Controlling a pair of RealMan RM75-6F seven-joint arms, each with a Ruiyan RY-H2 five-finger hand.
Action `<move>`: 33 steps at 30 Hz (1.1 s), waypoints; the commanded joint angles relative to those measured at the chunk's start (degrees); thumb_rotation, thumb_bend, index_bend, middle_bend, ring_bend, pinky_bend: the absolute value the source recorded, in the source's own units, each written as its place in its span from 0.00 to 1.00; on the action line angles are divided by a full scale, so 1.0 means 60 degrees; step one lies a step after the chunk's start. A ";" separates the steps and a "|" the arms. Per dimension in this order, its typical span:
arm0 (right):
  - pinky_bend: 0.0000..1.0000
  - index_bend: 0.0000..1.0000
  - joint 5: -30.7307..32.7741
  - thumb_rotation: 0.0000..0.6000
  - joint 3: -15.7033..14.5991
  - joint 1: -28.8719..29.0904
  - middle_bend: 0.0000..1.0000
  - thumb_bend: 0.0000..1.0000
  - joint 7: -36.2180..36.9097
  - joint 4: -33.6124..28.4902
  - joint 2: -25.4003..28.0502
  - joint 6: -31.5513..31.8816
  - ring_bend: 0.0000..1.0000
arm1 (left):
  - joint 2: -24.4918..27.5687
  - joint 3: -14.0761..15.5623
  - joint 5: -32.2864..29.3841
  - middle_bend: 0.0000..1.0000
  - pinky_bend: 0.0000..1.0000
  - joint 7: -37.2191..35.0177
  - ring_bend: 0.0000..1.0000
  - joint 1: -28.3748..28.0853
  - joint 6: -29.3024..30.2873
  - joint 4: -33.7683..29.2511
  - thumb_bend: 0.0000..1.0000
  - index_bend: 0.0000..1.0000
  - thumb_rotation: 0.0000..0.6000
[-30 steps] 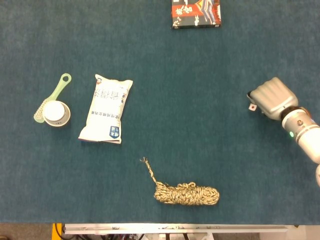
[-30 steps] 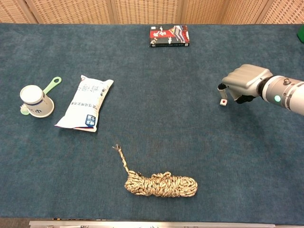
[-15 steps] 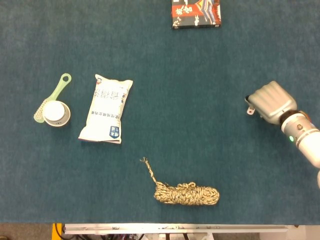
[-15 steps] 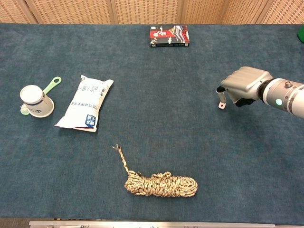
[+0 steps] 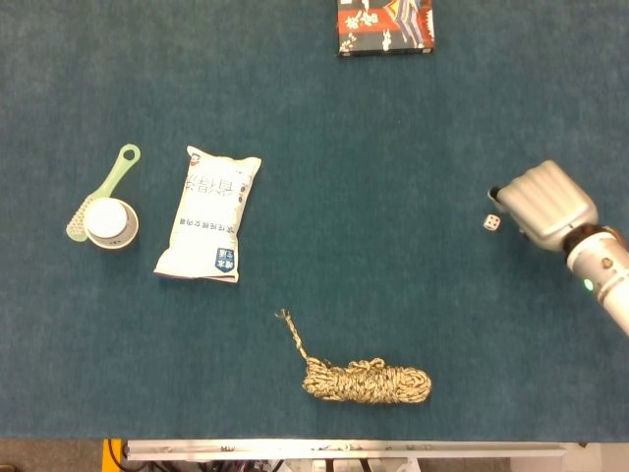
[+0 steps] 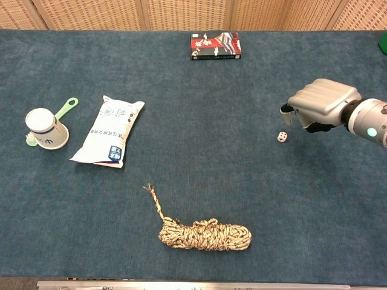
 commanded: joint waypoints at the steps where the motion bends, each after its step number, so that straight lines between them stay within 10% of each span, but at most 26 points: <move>1: 0.99 0.42 -0.1177 1.00 -0.0161 -0.0707 0.91 1.00 0.0334 -0.0387 0.0375 0.1086 0.94 | 0.0035 -0.0030 0.0081 0.29 0.39 0.0156 0.26 -0.0042 0.0069 -0.0161 0.14 0.42 1.00; 17: 0.68 0.37 -0.5709 1.00 -0.0641 -0.4259 0.42 0.84 0.2459 0.0850 0.0707 0.6085 0.43 | -0.0070 -0.0278 0.0394 0.29 0.39 0.1977 0.26 -0.0628 -0.0034 -0.1432 0.14 0.42 1.00; 33: 0.59 0.36 -0.6330 1.00 0.0908 -0.6565 0.39 0.83 0.5582 0.3516 -0.0147 0.8575 0.38 | -0.0292 -0.0427 0.0166 0.28 0.39 0.2159 0.26 -0.0934 -0.0272 -0.1837 0.14 0.41 1.00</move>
